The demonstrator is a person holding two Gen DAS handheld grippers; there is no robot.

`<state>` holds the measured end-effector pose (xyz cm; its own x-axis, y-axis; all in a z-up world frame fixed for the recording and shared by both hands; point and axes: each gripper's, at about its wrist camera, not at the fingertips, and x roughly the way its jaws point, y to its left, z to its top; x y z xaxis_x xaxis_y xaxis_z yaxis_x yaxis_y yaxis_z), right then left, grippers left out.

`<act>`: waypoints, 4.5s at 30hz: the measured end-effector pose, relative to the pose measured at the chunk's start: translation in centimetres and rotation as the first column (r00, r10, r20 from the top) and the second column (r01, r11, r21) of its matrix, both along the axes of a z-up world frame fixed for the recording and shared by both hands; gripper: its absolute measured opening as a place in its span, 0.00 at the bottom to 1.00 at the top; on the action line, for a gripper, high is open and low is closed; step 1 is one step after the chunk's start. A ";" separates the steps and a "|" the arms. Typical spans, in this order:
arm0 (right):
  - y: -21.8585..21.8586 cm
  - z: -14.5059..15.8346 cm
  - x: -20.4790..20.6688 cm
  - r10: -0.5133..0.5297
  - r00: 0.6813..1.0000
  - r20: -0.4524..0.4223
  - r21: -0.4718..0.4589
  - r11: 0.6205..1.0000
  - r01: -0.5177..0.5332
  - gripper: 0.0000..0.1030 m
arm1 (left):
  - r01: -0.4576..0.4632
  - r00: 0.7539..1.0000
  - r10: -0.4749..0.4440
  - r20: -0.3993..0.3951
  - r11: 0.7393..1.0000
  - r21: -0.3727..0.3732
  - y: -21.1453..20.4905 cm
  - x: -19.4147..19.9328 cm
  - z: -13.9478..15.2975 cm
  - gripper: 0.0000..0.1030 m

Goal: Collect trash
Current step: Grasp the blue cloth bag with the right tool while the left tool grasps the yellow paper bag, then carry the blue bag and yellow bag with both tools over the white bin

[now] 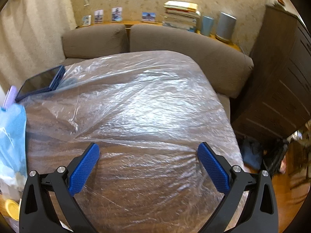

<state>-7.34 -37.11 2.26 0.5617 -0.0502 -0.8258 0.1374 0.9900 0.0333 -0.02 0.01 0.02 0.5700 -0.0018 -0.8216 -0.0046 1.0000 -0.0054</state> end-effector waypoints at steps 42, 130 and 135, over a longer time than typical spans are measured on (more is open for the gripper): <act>18.5 3.7 4.5 0.572 0.787 -0.229 0.242 0.817 -0.523 0.96 | 0.401 0.916 -0.390 0.097 0.898 -0.182 -24.1 -15.3 6.2 0.99; 10.7 6.0 -26.0 0.487 0.865 0.122 0.282 0.819 -0.500 0.41 | 0.269 0.946 -0.240 0.219 0.956 -0.114 -6.7 -28.9 11.4 0.54; 11.6 4.8 -27.1 0.502 0.861 0.085 0.299 0.811 -0.503 0.41 | 0.307 0.942 -0.282 0.182 0.943 -0.130 -6.7 -30.2 10.6 0.54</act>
<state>-34.48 -25.54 7.03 0.4414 0.4891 -0.7523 -0.3768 0.8619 0.3392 -30.22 -6.70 10.60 0.6475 -0.3085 -0.6968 0.3032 0.9432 -0.1358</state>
